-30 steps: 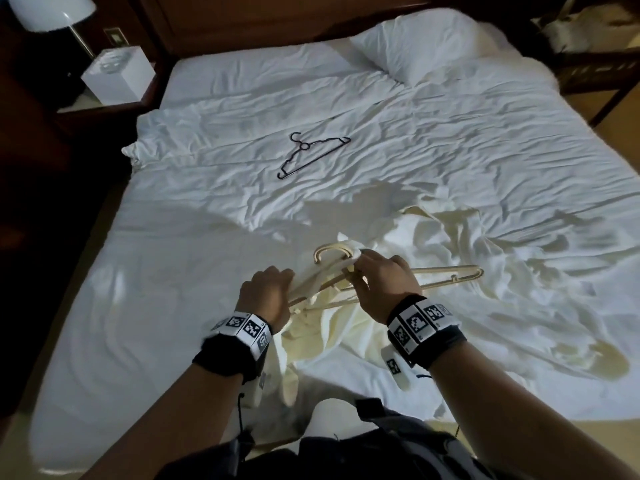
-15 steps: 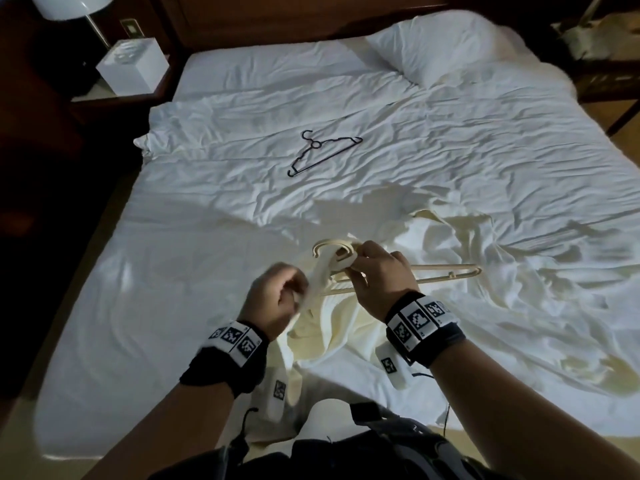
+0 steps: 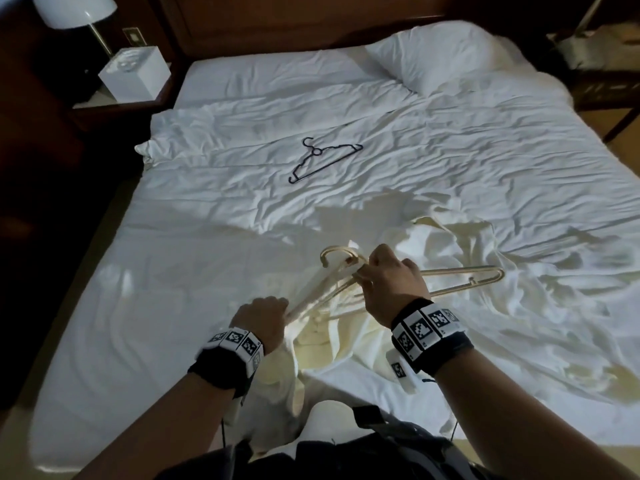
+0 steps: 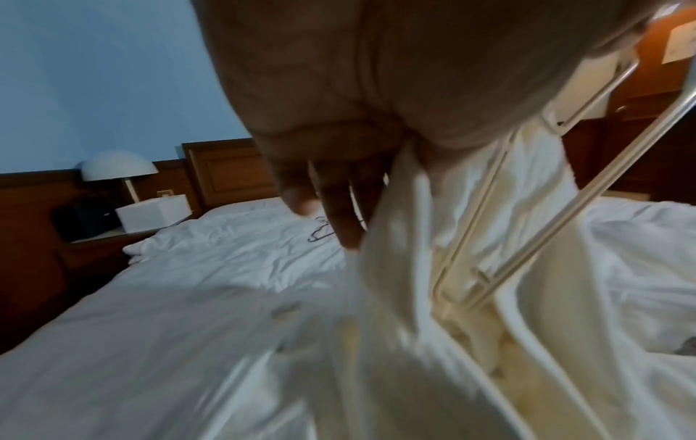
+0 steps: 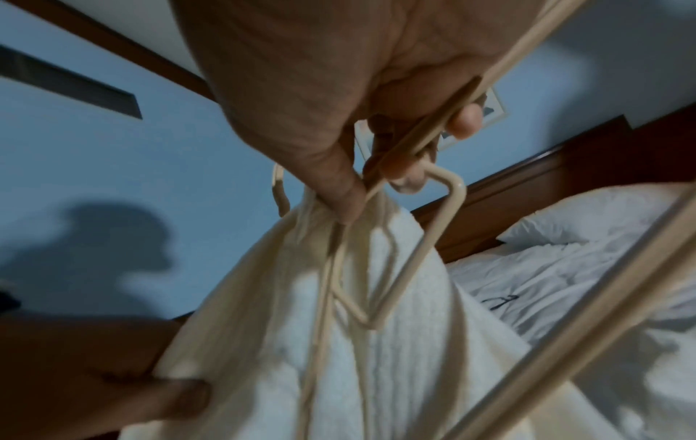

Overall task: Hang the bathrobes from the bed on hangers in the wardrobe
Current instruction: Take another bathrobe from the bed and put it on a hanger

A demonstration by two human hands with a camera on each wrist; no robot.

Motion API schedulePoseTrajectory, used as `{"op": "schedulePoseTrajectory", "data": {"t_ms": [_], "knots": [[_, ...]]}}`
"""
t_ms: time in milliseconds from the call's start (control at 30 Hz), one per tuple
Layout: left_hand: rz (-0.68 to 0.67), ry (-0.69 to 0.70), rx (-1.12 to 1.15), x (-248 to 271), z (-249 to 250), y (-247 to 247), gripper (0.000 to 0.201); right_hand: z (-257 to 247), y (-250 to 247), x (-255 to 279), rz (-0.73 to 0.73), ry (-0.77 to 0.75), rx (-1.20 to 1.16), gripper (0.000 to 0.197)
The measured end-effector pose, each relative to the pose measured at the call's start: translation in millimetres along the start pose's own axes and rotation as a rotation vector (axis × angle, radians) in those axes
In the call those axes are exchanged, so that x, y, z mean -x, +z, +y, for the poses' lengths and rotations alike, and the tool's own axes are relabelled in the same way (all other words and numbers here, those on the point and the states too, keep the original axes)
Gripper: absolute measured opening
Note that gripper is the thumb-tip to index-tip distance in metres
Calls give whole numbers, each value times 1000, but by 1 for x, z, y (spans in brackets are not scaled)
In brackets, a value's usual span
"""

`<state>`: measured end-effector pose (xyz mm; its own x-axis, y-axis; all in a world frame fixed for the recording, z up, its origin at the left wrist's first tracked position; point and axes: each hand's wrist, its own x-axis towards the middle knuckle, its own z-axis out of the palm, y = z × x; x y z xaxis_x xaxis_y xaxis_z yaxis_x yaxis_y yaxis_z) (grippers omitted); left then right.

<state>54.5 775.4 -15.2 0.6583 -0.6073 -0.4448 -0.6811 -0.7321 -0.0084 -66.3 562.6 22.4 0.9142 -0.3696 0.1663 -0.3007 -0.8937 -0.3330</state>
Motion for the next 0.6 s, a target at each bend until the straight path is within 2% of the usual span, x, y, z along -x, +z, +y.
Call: {"op": "schedulePoseTrajectory", "data": {"t_ms": [100,167,233,300,367,400,467,500,533,567,600], "knots": [[143,-3,-30,1,0,-9,28,1,0,0,79,71,9,24],[196,104,128,3,15,-24,39,-4,2,0,143,107,-66,19],[200,207,349,10,36,-46,37,-6,2,-2,179,100,-166,14],[139,244,499,15,47,-67,17,-5,-1,-5,175,64,-243,9],[-12,229,725,16,40,-80,4,1,-5,-10,161,27,-265,8],[-78,187,879,14,32,-83,8,5,-6,-12,157,11,-258,10],[-96,52,1032,7,14,-81,21,10,-9,-16,155,-5,-237,14],[-29,0,968,5,7,-80,19,12,-11,-17,167,-12,-234,14],[73,-20,807,3,1,-80,16,12,-11,-17,183,-24,-234,13],[175,-16,615,1,-2,-80,26,12,-11,-17,201,-41,-238,11],[246,41,436,0,-1,-79,46,10,-10,-16,218,-60,-253,9]]}}
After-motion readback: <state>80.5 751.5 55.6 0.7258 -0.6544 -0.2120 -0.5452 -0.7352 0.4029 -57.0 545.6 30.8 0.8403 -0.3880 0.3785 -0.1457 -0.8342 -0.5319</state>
